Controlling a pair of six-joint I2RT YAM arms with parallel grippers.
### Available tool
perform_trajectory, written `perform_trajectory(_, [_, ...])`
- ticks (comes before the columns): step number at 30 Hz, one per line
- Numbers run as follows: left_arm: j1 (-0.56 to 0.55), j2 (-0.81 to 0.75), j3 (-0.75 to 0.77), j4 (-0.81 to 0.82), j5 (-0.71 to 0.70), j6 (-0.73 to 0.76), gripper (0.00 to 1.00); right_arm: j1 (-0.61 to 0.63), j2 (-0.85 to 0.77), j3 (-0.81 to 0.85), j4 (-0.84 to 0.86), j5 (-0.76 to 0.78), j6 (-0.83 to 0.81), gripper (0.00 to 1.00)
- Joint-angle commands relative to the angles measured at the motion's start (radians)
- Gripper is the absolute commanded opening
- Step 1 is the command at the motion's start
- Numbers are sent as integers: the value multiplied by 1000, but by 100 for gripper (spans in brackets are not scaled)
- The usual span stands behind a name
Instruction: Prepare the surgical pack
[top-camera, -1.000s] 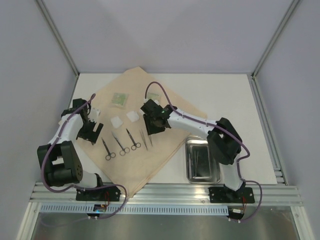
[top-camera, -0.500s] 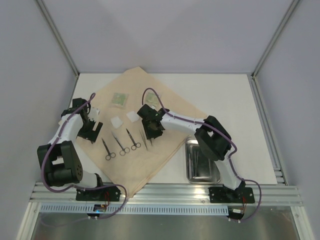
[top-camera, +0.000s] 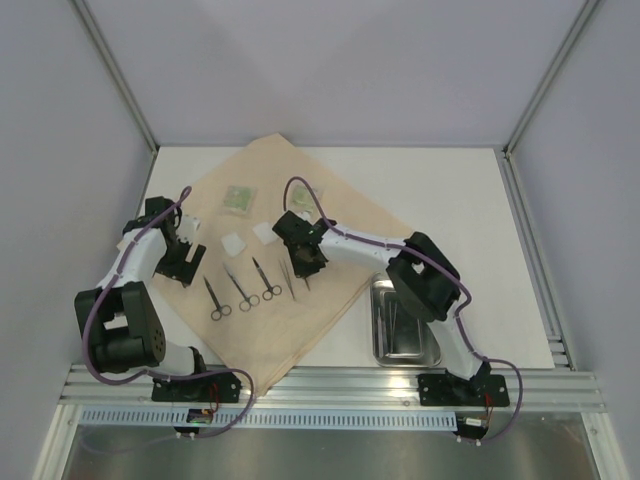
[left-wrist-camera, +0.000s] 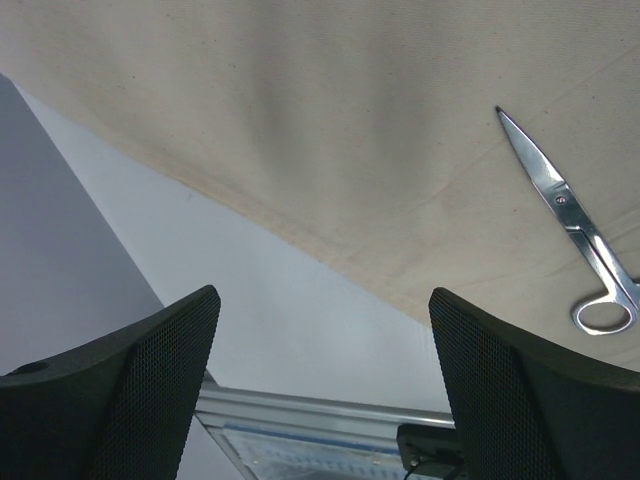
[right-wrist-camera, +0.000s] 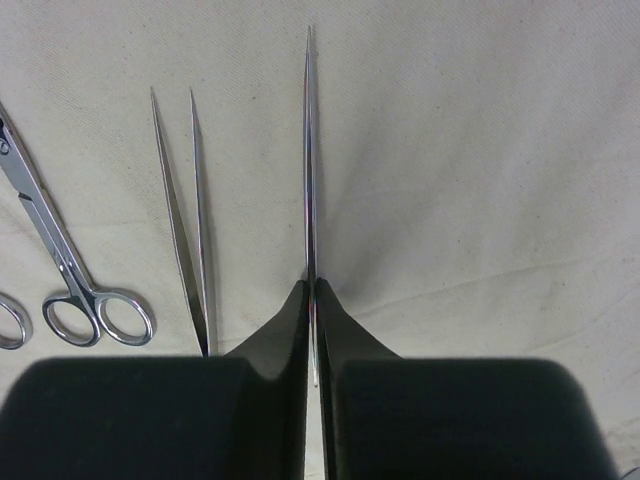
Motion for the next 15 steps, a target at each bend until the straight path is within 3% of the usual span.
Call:
perform_trajectory(1, [7, -35, -1, 6, 8, 21, 95, 17, -35, 5, 16, 38, 5, 1])
perform_trajectory(11, [7, -133, 8, -67, 53, 22, 95, 17, -334, -25, -27, 153, 15, 1])
perform_trajectory(15, [7, -198, 16, -113, 96, 16, 95, 17, -539, -210, -110, 225, 56, 1])
